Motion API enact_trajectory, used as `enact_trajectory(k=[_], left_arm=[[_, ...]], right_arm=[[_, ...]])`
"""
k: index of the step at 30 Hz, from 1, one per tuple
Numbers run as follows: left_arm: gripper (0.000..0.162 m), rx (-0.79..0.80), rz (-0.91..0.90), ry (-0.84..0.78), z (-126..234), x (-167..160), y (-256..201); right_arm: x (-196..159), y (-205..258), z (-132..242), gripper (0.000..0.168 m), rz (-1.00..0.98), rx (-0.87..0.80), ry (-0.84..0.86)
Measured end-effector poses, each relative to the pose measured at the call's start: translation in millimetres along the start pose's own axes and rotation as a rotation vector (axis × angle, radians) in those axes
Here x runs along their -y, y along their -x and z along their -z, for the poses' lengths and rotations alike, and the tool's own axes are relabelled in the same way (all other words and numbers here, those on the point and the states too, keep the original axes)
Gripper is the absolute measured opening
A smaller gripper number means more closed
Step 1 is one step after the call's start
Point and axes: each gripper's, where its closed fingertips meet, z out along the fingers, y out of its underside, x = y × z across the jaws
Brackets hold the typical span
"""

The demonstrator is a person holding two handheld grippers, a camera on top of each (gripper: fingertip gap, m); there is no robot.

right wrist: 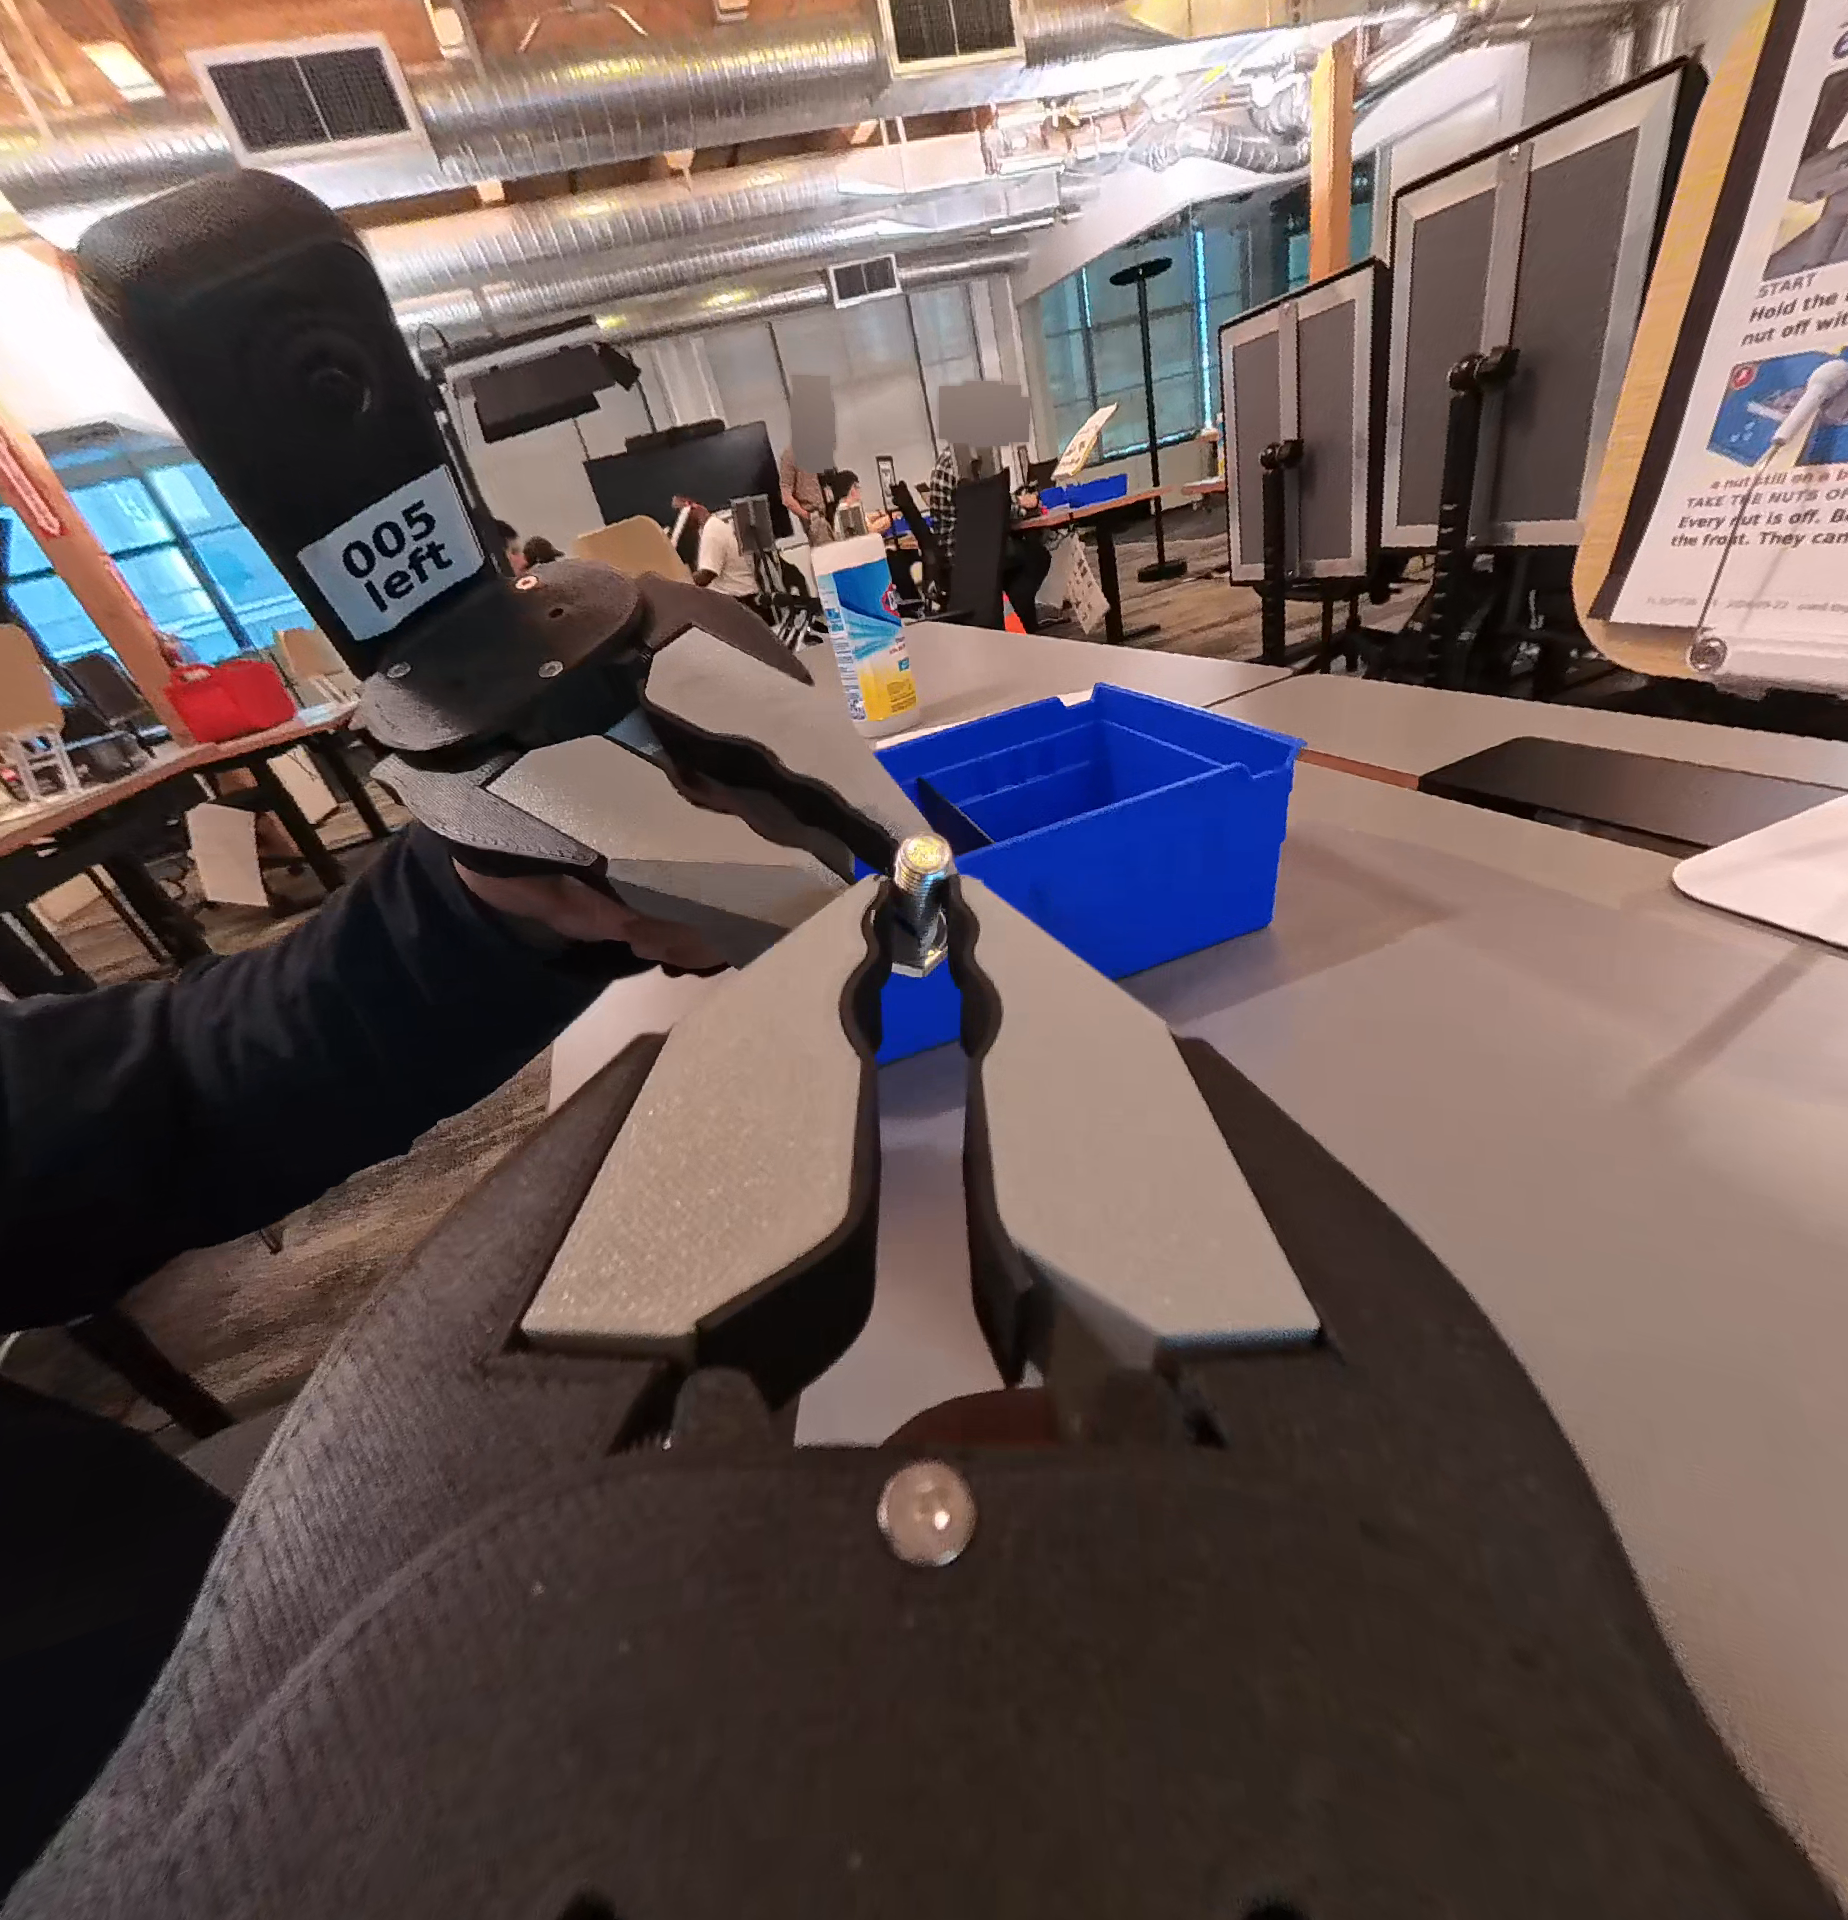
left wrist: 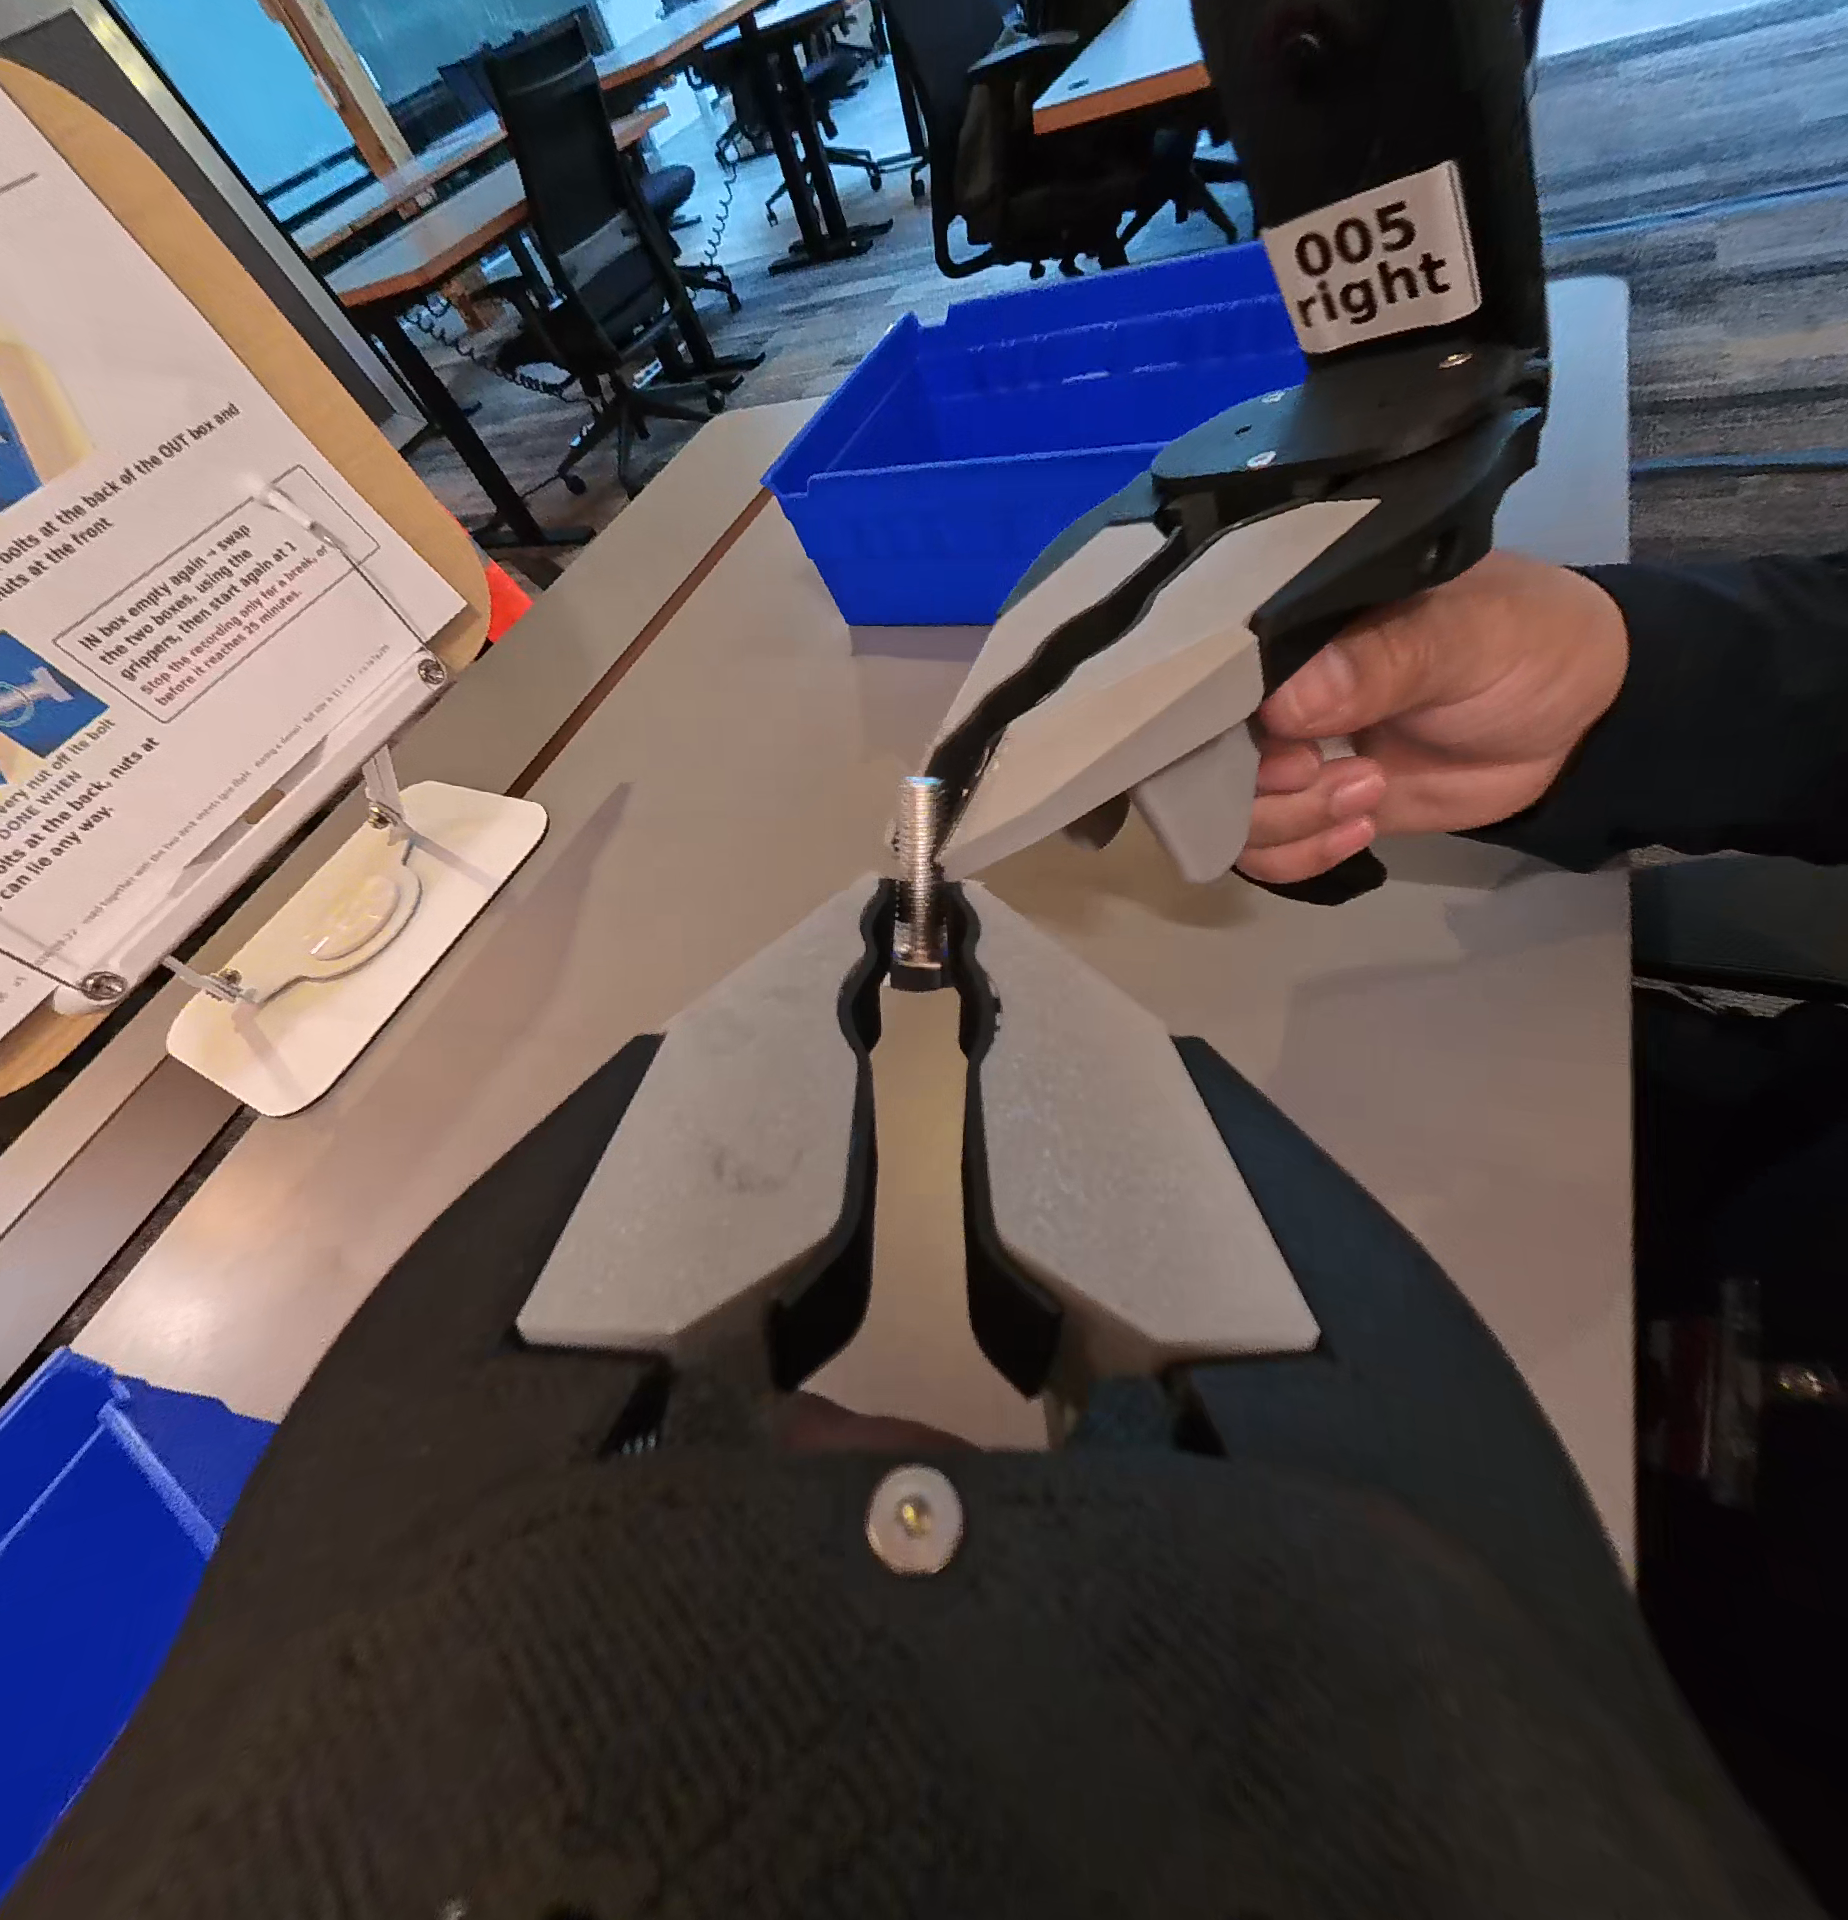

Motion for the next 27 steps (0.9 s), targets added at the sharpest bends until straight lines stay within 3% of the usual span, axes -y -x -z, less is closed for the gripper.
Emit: enact_trajectory(k=[4,10,12,18,27], left_arm=[[0.008,-0.008,0.011,-0.001,-6,-6,1],[0.041,-0.007,0.122,0.031,-3,-21,13],[0.043,0.021,0.146,0.051,5,-28,20],[0.046,0.153,0.265,0.079,49,-43,56],[0.046,0.363,0.363,0.147,122,-81,119]], right_arm=[[-5,-9,2,0.006,0.017,-0.036,0.018],[-14,-47,13,0.006,0.085,-0.174,0.092],[-24,-69,19,0.006,0.168,-0.26,0.169],[-78,-123,35,0.006,0.302,-0.394,0.473],[-123,-146,38,0.008,0.261,-0.397,0.636]])
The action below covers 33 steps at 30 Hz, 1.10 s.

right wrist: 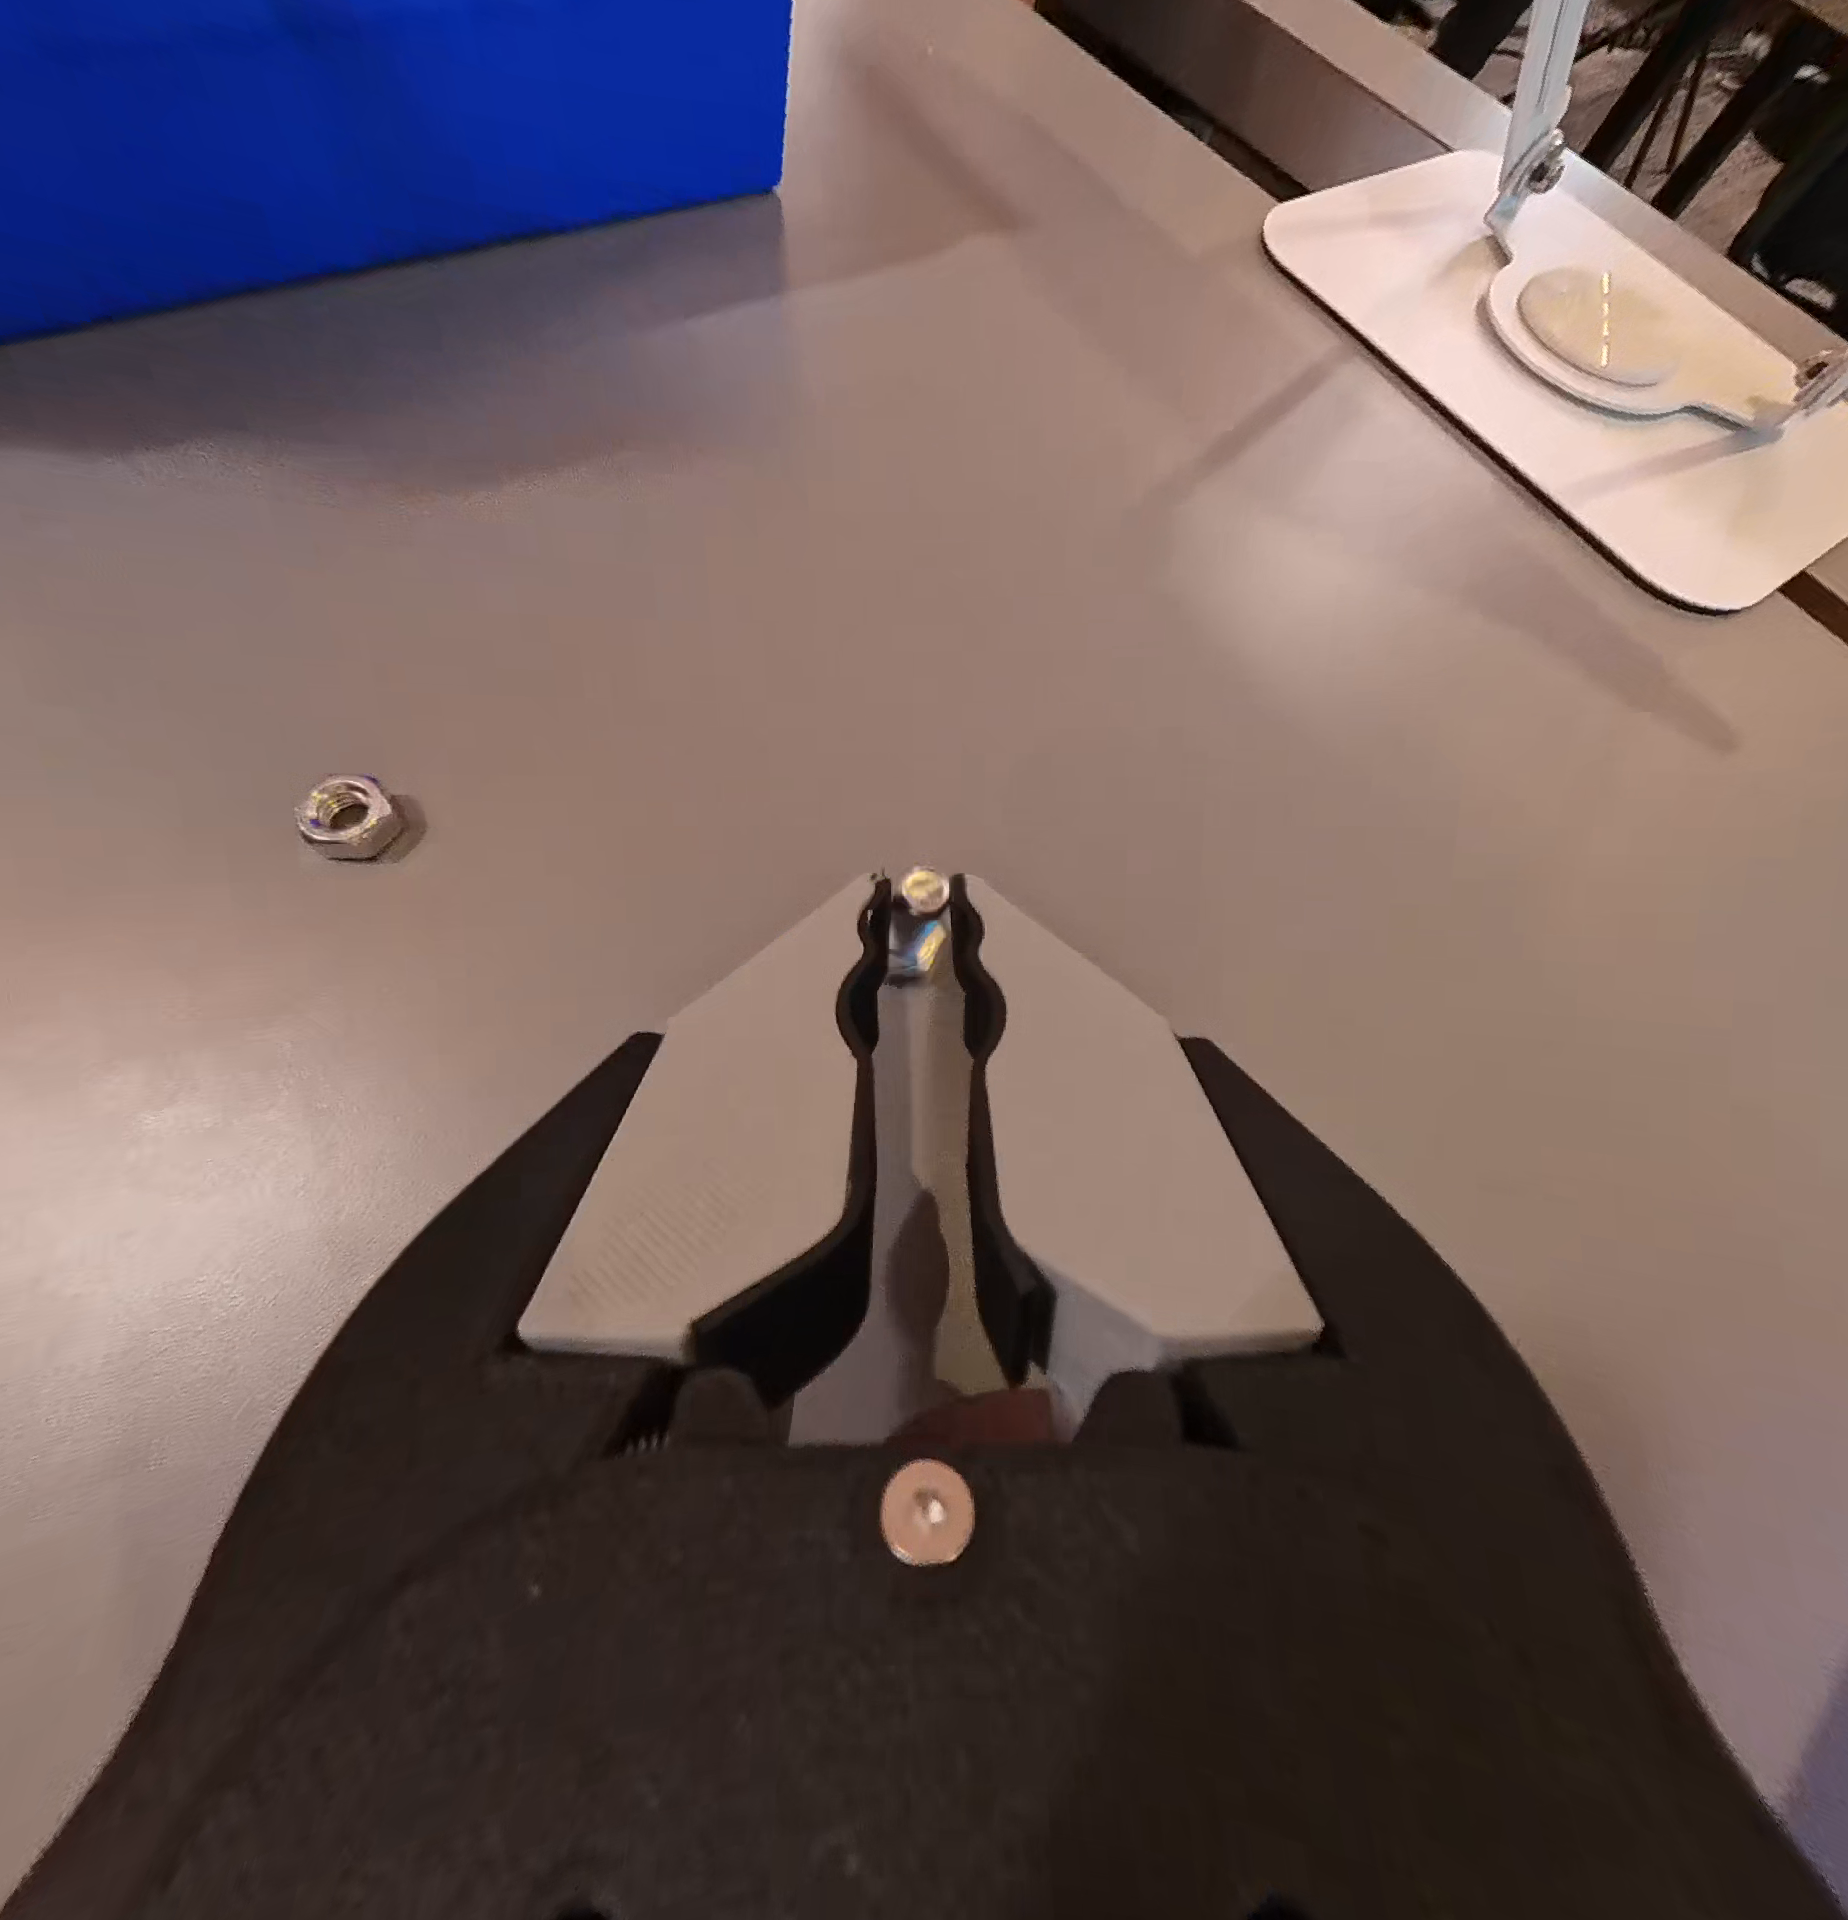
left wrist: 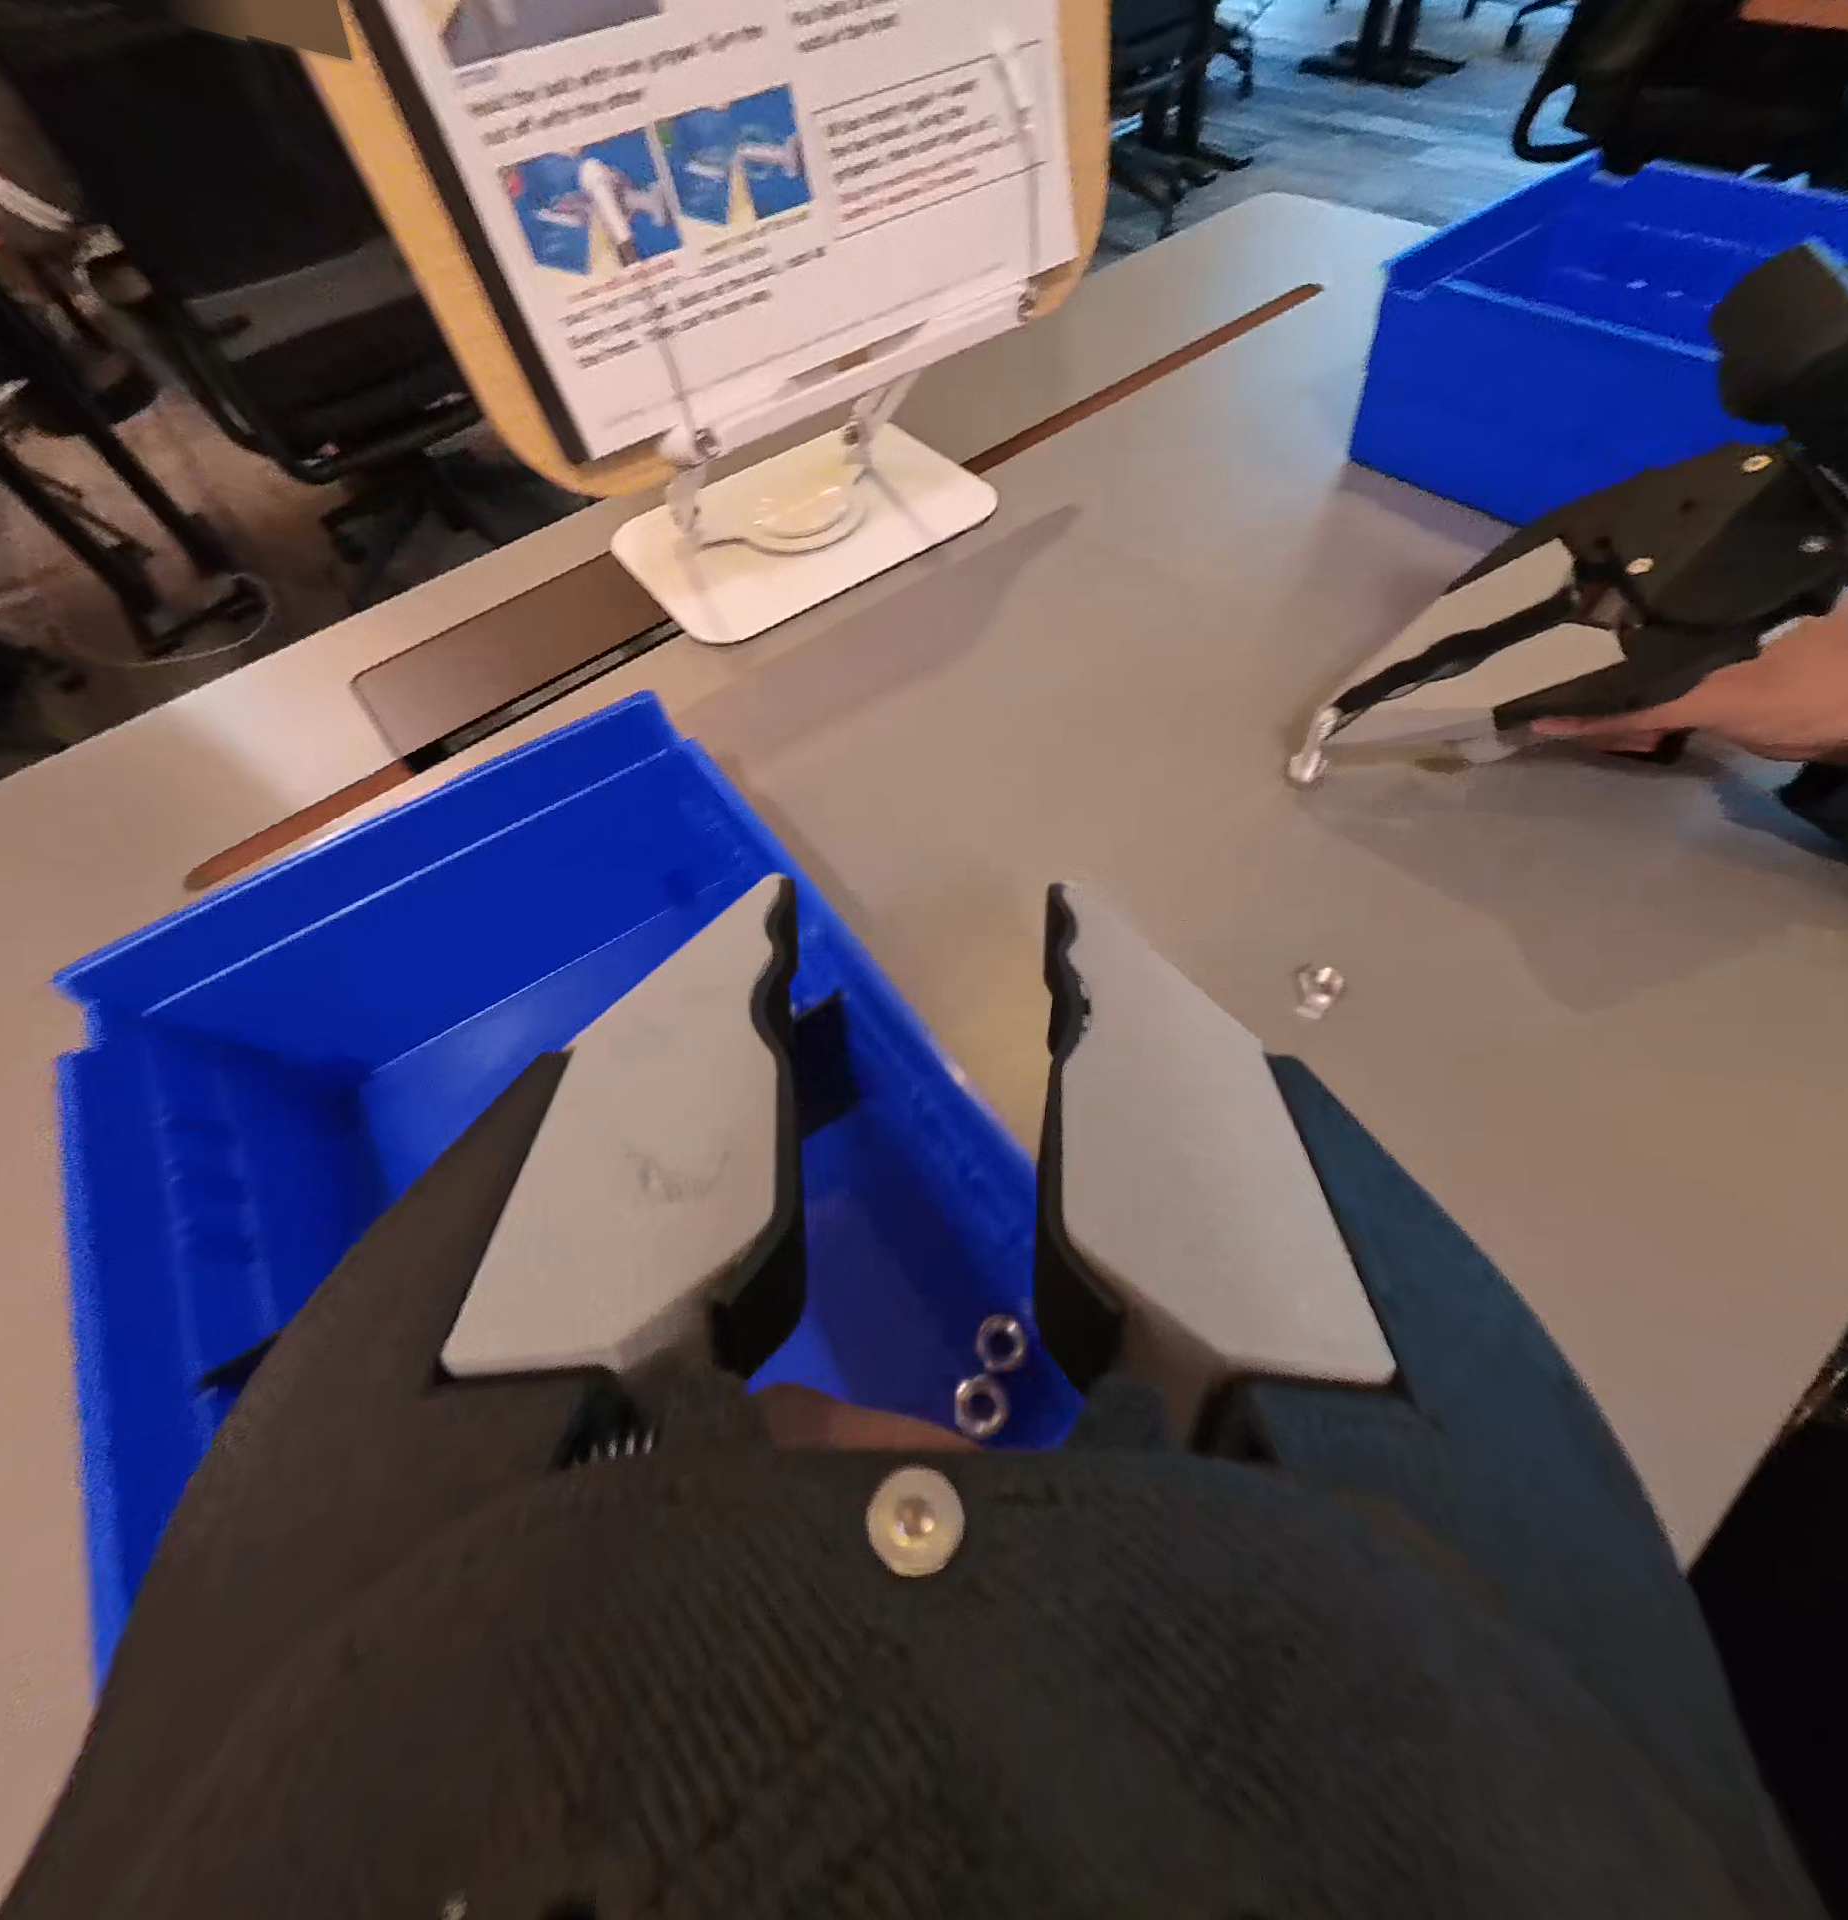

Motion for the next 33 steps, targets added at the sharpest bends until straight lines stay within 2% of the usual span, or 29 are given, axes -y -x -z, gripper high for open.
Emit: enact_trajectory(k=[3,6,9,12,19,21,22,23,24,26,29,33], left_arm=[[0.046,0.017,0.013,0.062,10,-17,12],[0.052,-0.085,0.071,0.156,15,-40,-3],[0.056,-0.044,0.042,0.236,20,-59,-5],[0.059,-0.067,0.077,0.262,20,-71,-24],[0.063,0.074,0.055,0.317,10,-102,-39],[0.048,0.164,0.031,0.359,2,-121,-30],[0.048,0.182,0.022,0.369,-1,-128,-29],[0.039,0.167,0.038,0.352,-4,-130,-33],[0.02,0.133,0.069,0.327,-6,-129,-40],[0.015,0.163,0.073,0.318,-4,-130,-35],[0.004,0.276,-0.043,0.41,17,-138,-6],[0.003,0.165,-0.018,0.492,55,-134,28]], right_arm=[[1,-1,0,0.01,0.01,-0.01,-0.007],[3,-2,3,0.014,0.013,-0.019,-0.016],[7,-2,9,0.014,0.013,-0.024,-0.044],[13,0,14,0.015,0.013,-0.026,-0.074],[21,6,26,0.015,0.037,-0.032,-0.123],[26,8,30,0.015,0.038,-0.03,-0.145],[28,8,32,0.015,0.039,-0.031,-0.156],[29,9,34,0.015,0.039,-0.03,-0.166],[30,9,36,0.015,0.039,-0.03,-0.173],[31,10,40,0.014,0.039,-0.026,-0.184],[33,12,45,0.014,0.044,-0.017,-0.199],[37,17,50,0.015,0.051,0.008,-0.223]])
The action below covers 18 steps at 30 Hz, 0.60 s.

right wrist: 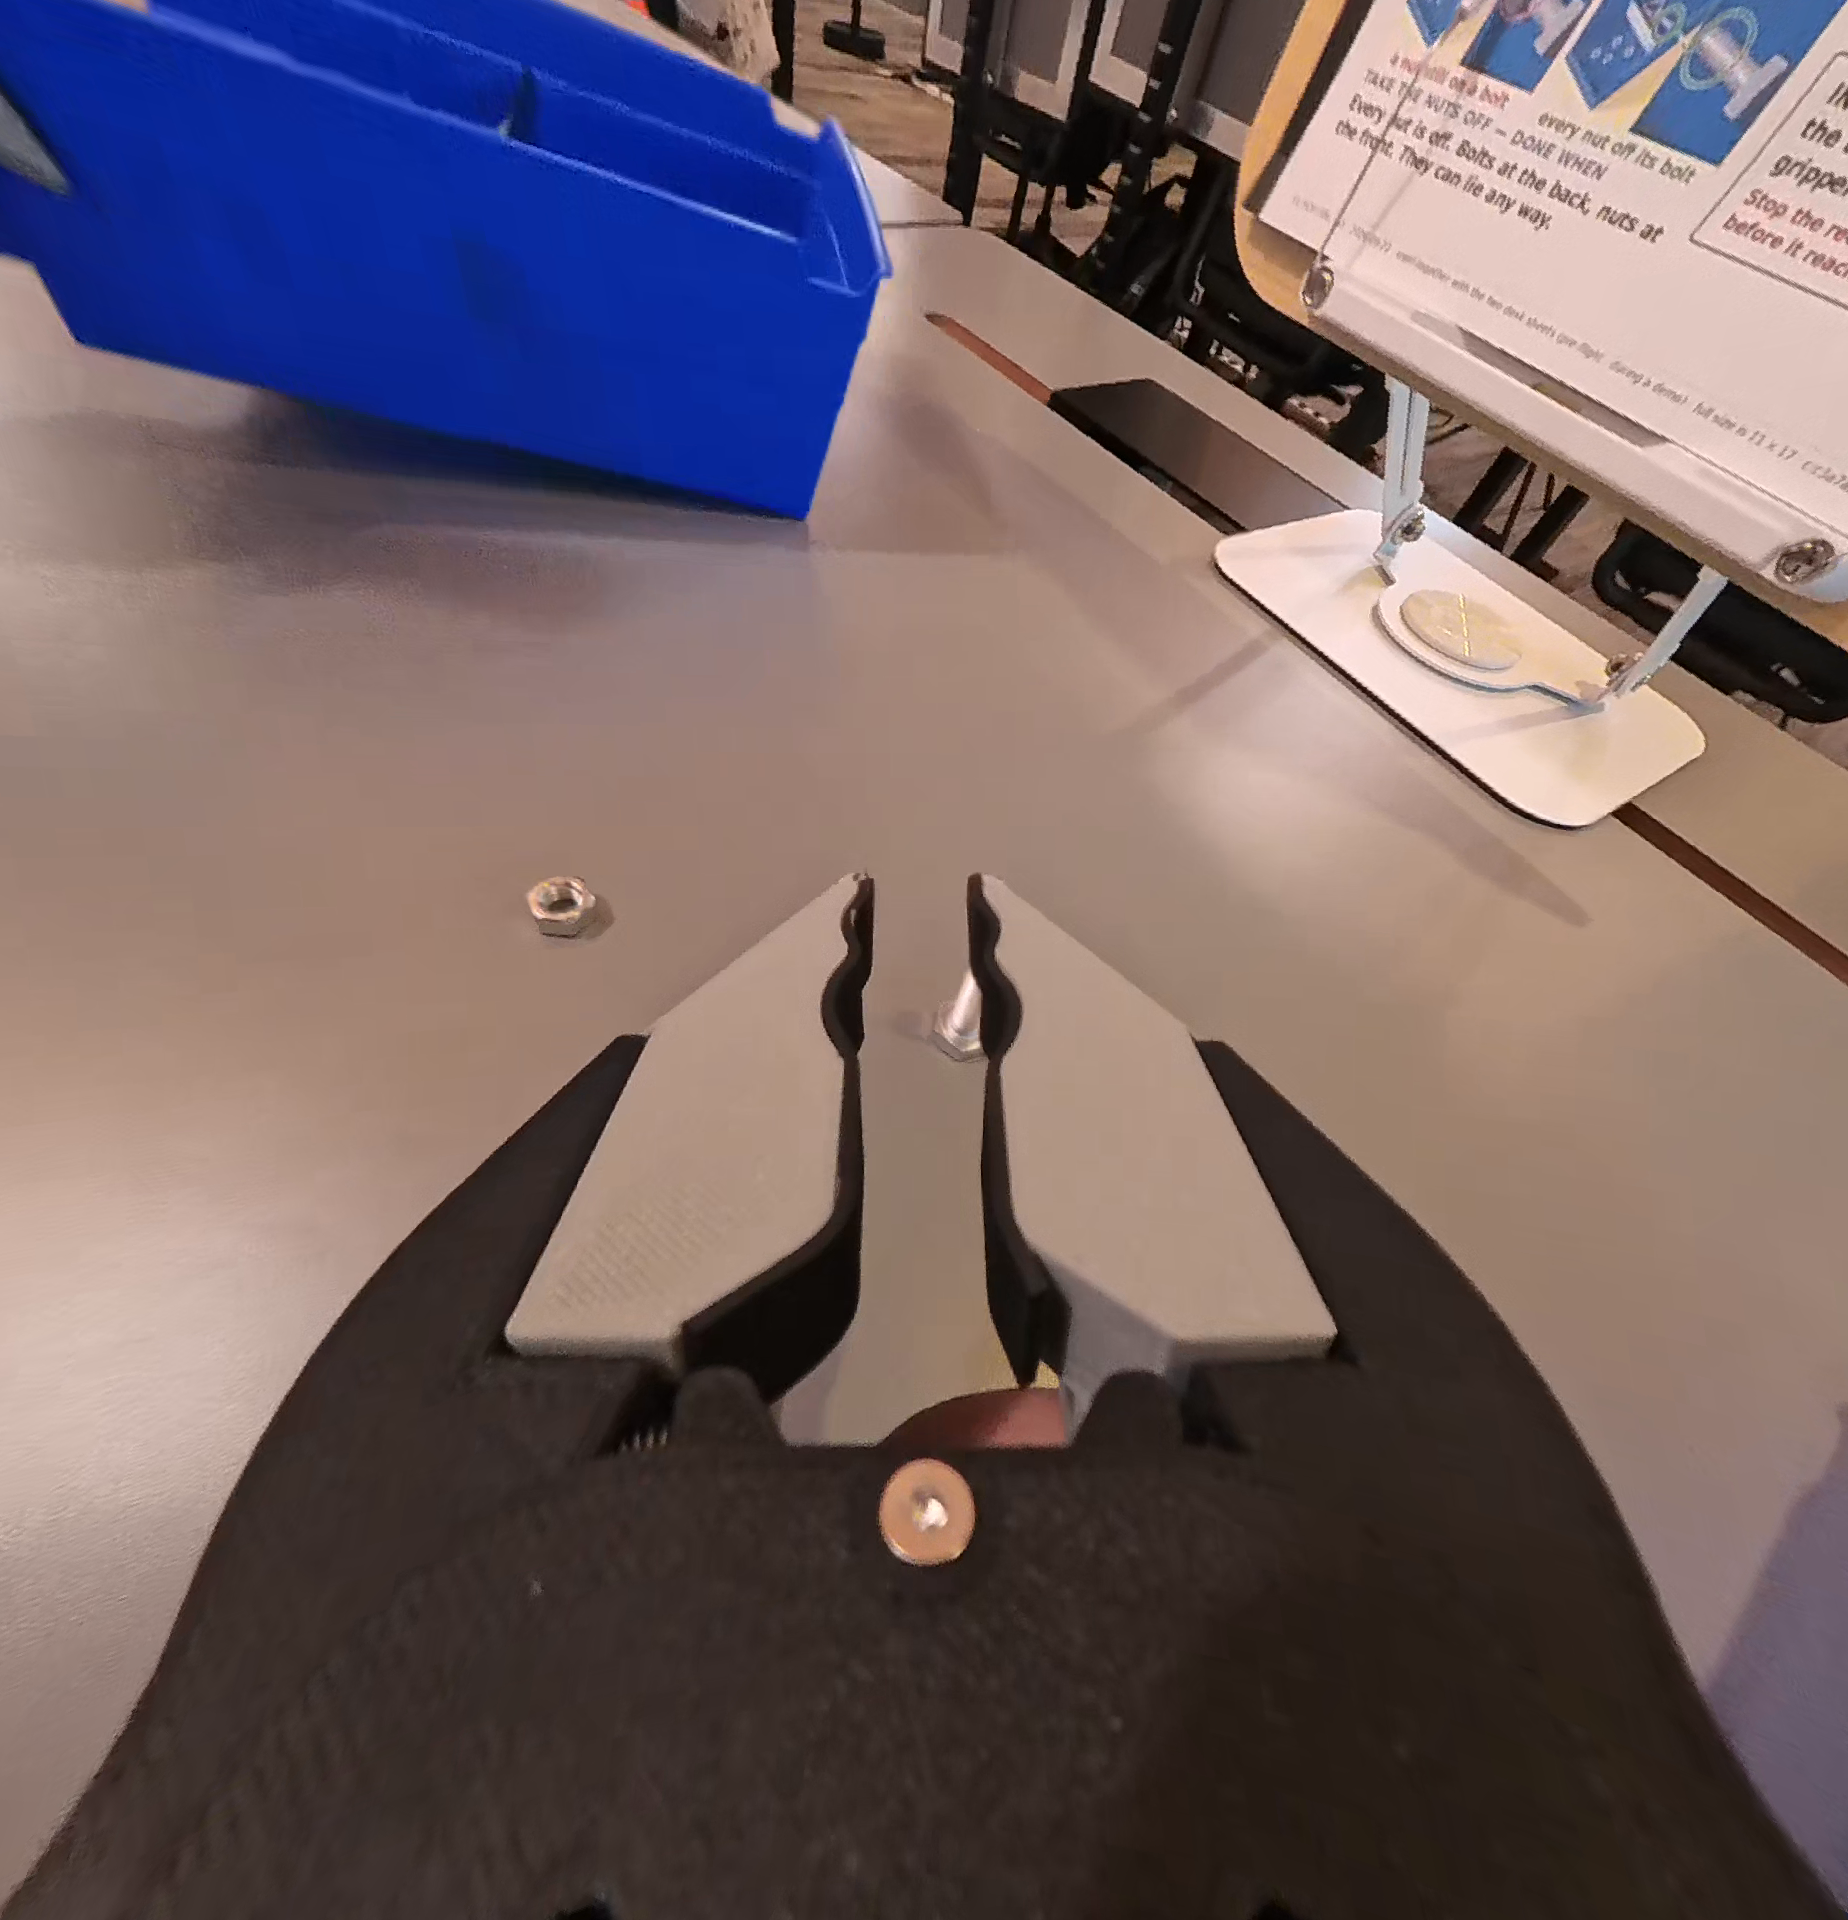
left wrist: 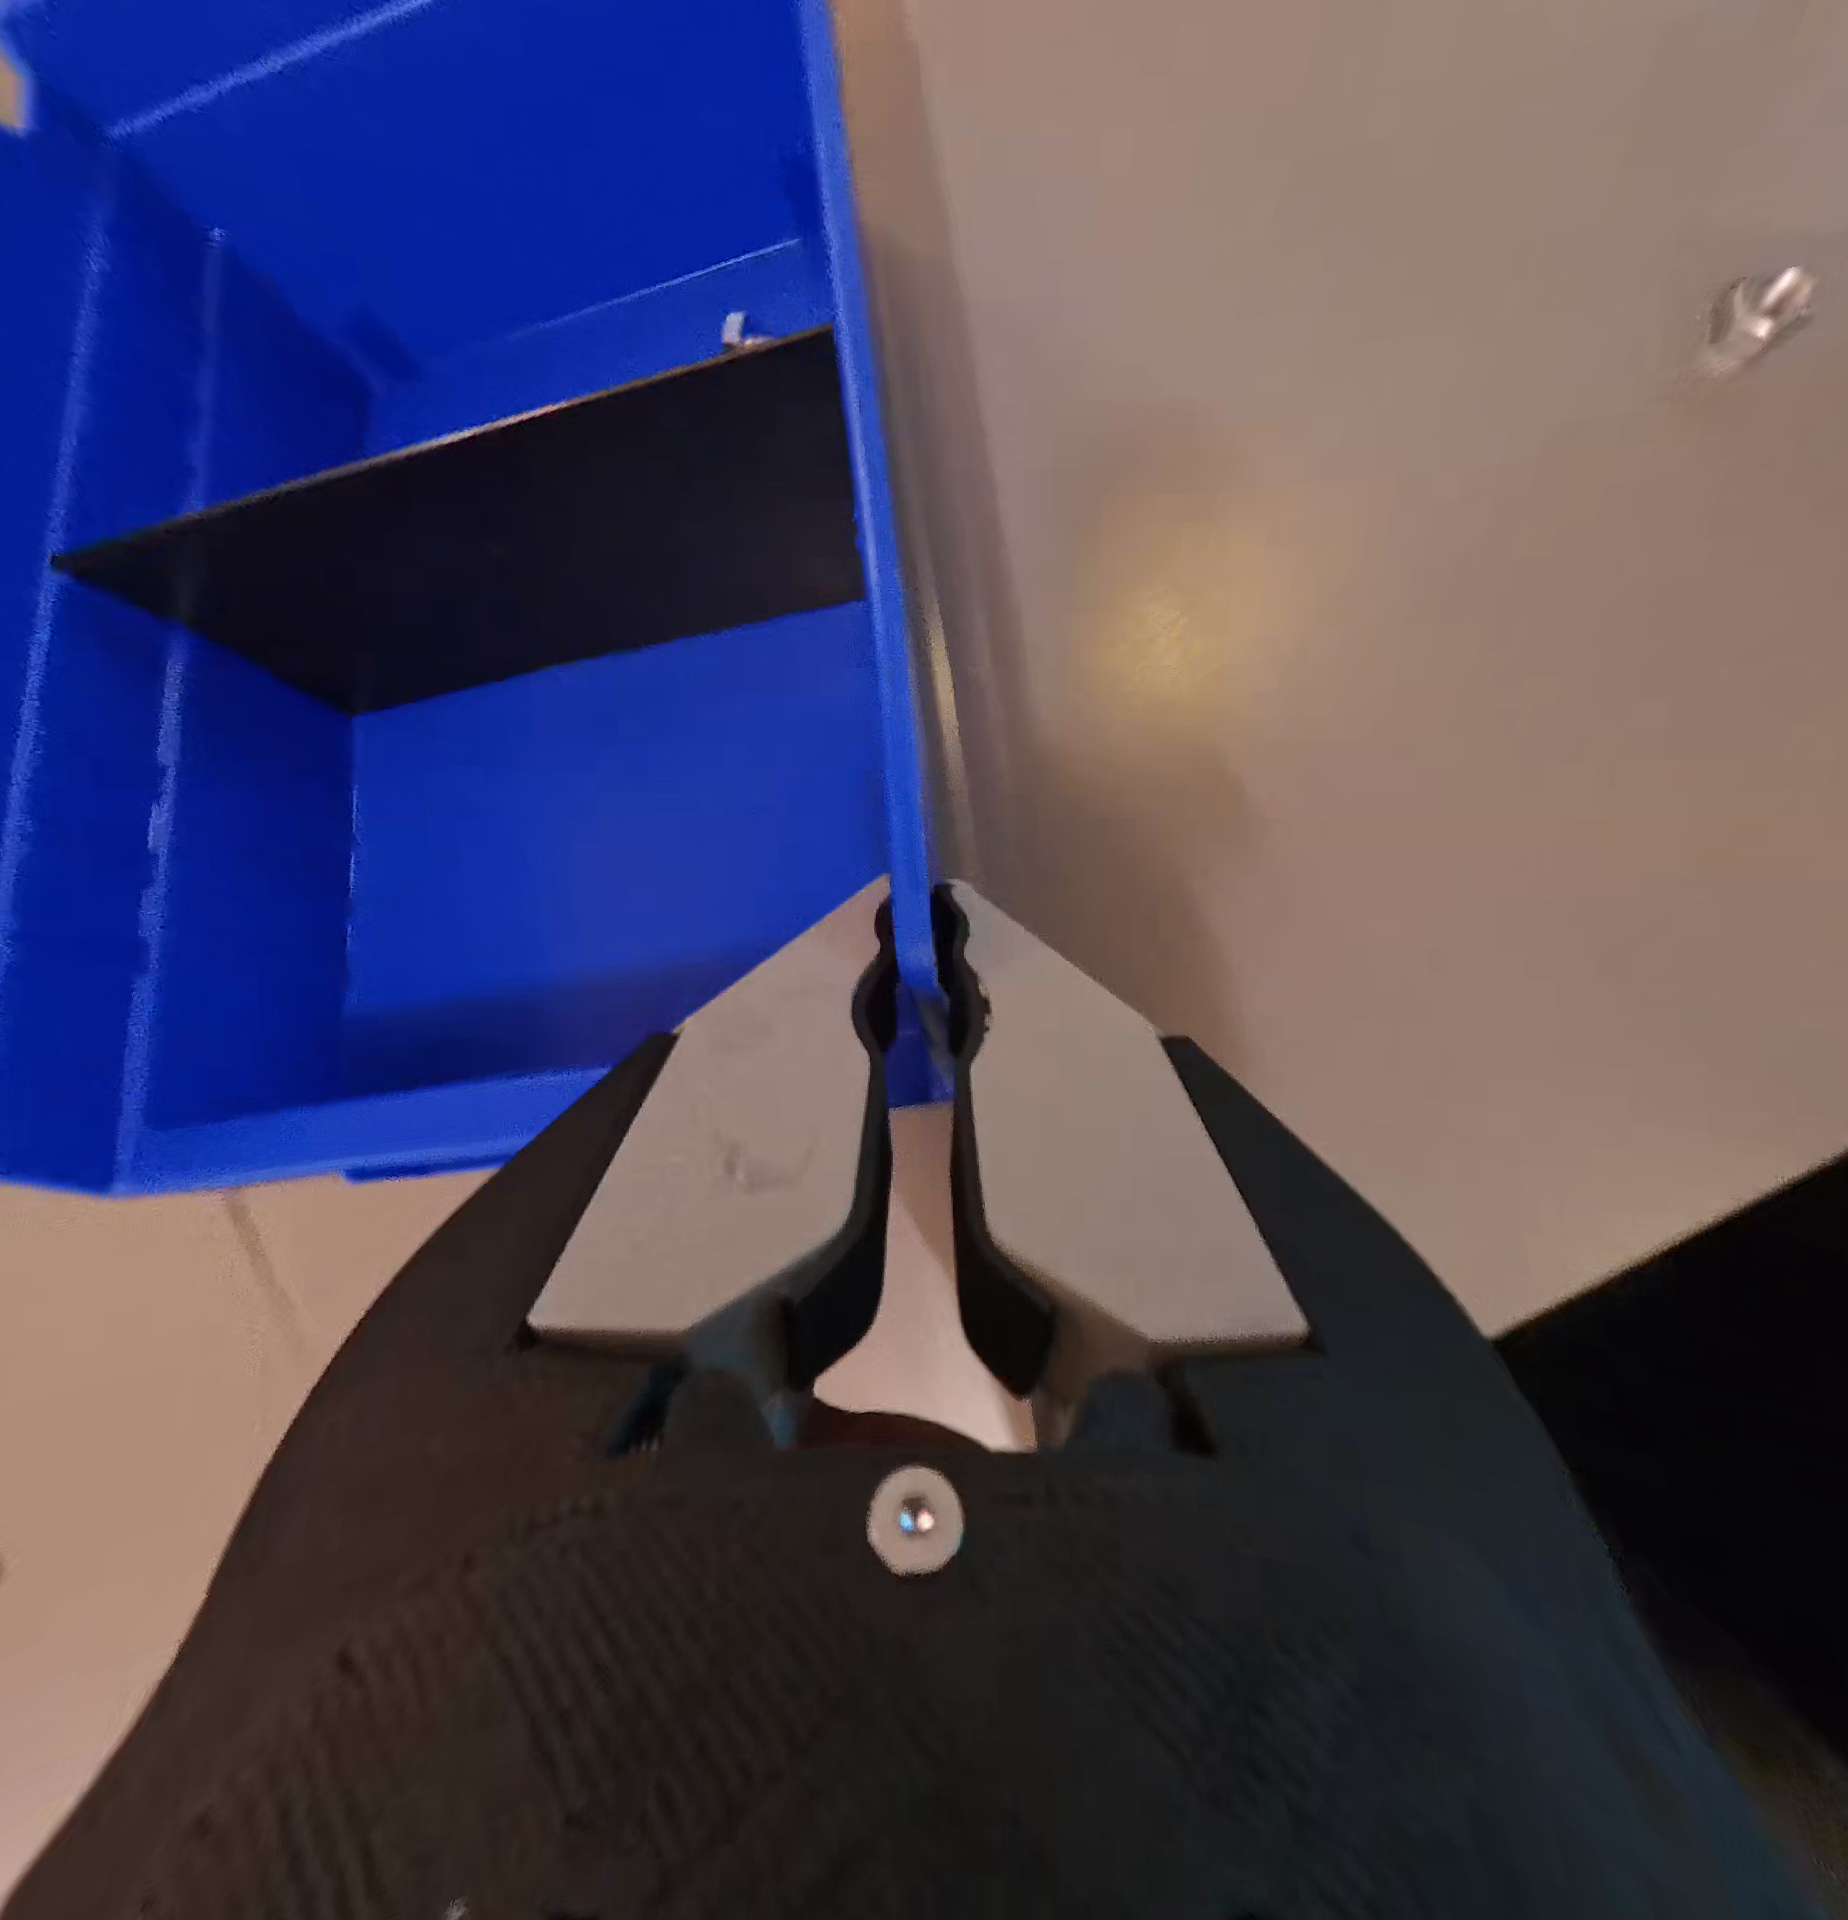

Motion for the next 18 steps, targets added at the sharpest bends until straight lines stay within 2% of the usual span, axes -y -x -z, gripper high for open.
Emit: enact_trajectory(k=[4,8,13,18], left_arm=[[0.002,-0.034,-0.113,0.159,30,-12,38],[0.003,-0.035,-0.272,0.255,49,-6,55],[0.005,-0.053,-0.466,0.308,56,7,57],[0.005,-0.092,-0.504,0.348,59,20,71]], right_arm=[[8,9,2,0.015,0.02,0.021,-0.025],[9,15,3,0.015,0.033,0.038,-0.03],[10,15,3,0.015,0.011,0.054,-0.039],[7,13,-1,0.015,-0.025,0.073,-0.032]])
